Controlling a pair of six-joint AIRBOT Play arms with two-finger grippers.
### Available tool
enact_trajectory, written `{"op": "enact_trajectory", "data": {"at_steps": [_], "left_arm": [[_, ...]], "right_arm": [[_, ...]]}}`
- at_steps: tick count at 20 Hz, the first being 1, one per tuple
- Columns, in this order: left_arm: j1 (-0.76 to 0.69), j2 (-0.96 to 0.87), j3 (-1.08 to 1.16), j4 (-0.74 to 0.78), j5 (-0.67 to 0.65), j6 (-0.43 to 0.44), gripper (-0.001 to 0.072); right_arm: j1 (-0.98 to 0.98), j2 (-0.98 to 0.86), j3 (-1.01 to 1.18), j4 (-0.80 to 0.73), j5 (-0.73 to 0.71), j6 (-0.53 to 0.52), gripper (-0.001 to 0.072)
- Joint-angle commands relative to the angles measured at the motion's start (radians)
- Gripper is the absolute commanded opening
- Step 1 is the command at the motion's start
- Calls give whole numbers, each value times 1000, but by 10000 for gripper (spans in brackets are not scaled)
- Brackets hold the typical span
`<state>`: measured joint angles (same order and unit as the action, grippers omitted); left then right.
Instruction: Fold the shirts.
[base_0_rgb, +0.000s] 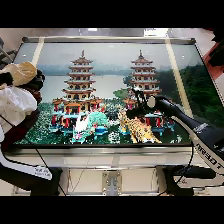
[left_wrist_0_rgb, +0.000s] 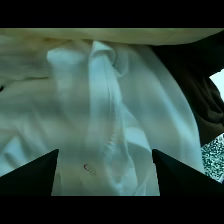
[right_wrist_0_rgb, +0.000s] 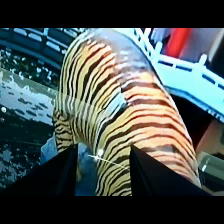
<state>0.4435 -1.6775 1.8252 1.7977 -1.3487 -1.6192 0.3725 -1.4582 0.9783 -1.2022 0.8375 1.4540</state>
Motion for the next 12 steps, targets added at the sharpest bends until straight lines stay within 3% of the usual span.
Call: {"op": "enact_trajectory", "data": {"at_steps": [1,7,8,9,12], "left_arm": [[118,-100,0,-158,-15,68,700],[129,-227,0,-264,85,105,688],[129,-228,0,-313,102,113,467],[129,-227,9,-365,114,114,5],[129,-223,87,-591,78,179,15]], "right_arm": [[1,-1,0,21,-25,53,384],[1,-1,0,67,-48,103,383],[1,-1,0,75,-50,103,383],[1,-1,0,83,-51,102,383],[1,0,0,97,-51,102,383]]}}
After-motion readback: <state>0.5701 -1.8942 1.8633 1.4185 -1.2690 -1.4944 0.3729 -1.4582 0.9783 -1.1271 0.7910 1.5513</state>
